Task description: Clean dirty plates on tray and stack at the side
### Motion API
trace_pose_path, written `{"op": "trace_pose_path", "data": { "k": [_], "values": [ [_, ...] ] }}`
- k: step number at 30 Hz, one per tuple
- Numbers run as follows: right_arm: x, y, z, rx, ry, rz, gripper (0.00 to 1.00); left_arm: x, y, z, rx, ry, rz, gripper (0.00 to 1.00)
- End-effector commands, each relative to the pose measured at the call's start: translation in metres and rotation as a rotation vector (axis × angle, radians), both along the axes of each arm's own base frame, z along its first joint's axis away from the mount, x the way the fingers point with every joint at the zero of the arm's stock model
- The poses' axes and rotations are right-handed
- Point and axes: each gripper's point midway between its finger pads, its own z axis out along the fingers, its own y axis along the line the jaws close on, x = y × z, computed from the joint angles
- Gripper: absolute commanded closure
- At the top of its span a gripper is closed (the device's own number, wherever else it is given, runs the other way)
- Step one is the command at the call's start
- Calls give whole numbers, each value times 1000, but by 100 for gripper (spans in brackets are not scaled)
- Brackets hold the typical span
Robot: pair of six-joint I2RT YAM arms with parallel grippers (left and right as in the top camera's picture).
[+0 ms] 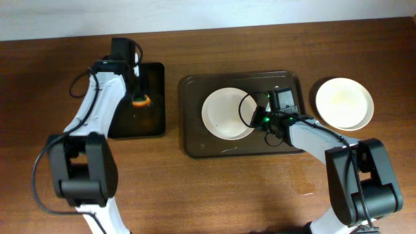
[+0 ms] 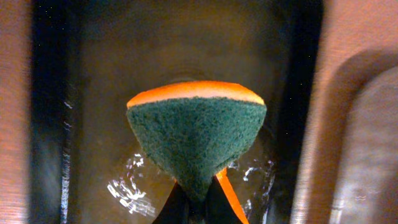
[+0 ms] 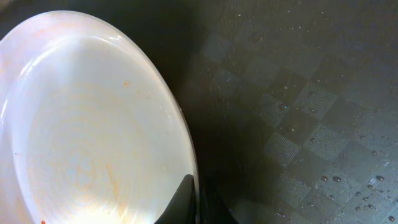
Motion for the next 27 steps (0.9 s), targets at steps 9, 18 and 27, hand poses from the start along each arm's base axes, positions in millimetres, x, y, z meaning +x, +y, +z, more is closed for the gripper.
{"op": "trace_pose_path", "data": {
  "k": [9, 18, 27],
  "values": [
    [-6, 1, -6, 0, 27, -2, 96, 21, -24, 69, -515, -95, -7, 100],
    [-8, 0, -7, -2, 34, -2, 96, -1, -14, 14, -950, 149, 124, 100],
    [-6, 1, -6, 0, 25, -2, 96, -6, 6, 8, -760, 144, 149, 100]
  ]
}}
